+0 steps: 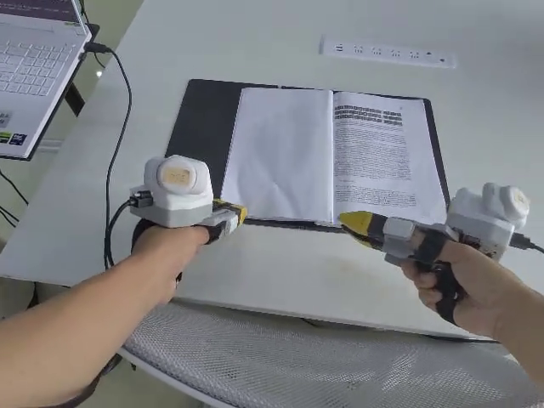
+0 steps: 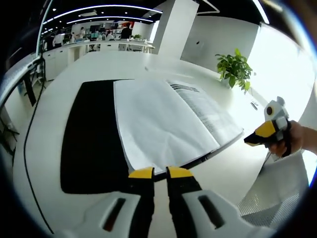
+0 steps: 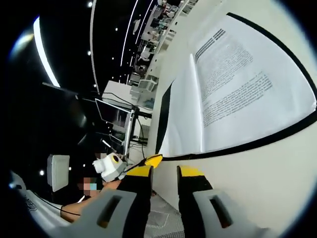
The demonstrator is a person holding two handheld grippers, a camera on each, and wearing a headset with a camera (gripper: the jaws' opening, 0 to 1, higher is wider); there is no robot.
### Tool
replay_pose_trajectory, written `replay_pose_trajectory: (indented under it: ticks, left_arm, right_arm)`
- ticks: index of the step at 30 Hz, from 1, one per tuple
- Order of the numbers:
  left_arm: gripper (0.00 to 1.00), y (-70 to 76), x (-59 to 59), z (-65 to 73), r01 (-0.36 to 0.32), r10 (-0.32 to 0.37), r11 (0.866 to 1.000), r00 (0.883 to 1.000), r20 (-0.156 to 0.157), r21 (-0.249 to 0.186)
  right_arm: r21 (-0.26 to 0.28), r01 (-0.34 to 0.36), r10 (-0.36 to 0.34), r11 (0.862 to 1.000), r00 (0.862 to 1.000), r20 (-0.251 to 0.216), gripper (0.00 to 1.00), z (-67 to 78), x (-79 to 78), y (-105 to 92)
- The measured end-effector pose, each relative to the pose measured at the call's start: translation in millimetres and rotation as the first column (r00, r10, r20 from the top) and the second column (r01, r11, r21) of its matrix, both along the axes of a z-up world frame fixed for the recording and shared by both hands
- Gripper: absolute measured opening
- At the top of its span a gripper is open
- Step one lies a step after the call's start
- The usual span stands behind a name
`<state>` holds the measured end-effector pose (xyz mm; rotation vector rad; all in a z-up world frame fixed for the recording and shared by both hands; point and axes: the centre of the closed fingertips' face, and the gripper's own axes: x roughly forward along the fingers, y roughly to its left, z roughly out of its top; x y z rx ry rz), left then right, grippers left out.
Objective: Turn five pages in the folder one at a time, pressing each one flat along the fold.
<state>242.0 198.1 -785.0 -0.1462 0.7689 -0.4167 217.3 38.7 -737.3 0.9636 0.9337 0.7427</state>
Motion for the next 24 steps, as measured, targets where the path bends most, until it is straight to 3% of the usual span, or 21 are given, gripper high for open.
replay_pose_trajectory:
  ticks: [2,5,6,7,8,9,11,17,19,21,24]
  left_arm:
    - [0.11,1.7,-3.8,6.5,0.004,-0.004,1.0,1.0,-0.001,-0.005]
    - [0.16,2.3,-9.1,17.8,0.006,-0.006,1.0,1.0,0.005,-0.019]
    - [0.17,1.8,-11.9,24.5,0.013,-0.012,1.0,1.0,0.013,-0.025]
    - [0.19,1.5,-14.1,28.7,0.019,-0.018,0.999,1.0,0.018,-0.027]
    - [0.19,1.2,-15.8,32.9,0.025,-0.024,0.999,0.999,0.024,-0.029]
    - [0.2,1.6,-18.3,39.2,0.029,-0.028,0.999,0.999,0.034,-0.03]
    - [0.23,2.6,-22.7,48.7,0.039,-0.038,0.999,0.998,0.047,-0.027]
    - [0.29,8.3,-35.4,67.3,0.066,-0.068,0.998,0.995,0.072,0.023]
    - [0.33,11.3,-40.9,70.0,0.06,-0.062,0.997,0.996,0.06,0.044]
    - [0.39,13.7,-46.6,71.7,0.025,-0.026,0.999,0.999,0.028,0.031]
    - [0.44,13.4,-52.1,79.4,0.021,-0.022,0.999,0.999,0.042,0.031]
  right_arm:
    - [-0.043,0.03,-0.027,0.999,0.998,0.06,0.25,7.2,2.9,-13.5]
    - [-0.101,0.051,-0.042,0.994,0.995,0.09,0.3,12.3,0.8,-30.0]
    - [-0.119,0.064,-0.049,0.991,0.991,0.123,0.32,21.2,-4.2,-32.8]
    - [-0.129,0.068,-0.052,0.989,0.991,0.123,0.33,24.0,-7.0,-36.2]
    - [-0.141,0.067,-0.049,0.988,0.991,0.126,0.34,10.9,3.7,-42.6]
    - [-0.158,0.072,-0.05,0.985,0.989,0.14,0.35,10.1,5.4,-49.0]
    - [-0.212,0.083,-0.045,0.974,0.983,0.179,0.4,20.7,-2.5,-56.1]
    - [-0.265,0.119,-0.048,0.957,0.965,0.259,0.47,53.5,-18.3,-66.9]
    - [-0.312,0.115,-0.022,0.943,0.958,0.287,0.51,58.4,-23.8,-69.5]
    - [-0.347,0.107,0.005,0.932,0.952,0.307,0.56,62.3,-30.0,-69.5]
    - [-0.379,0.099,0.028,0.92,0.948,0.316,0.64,64.1,-38.8,-67.5]
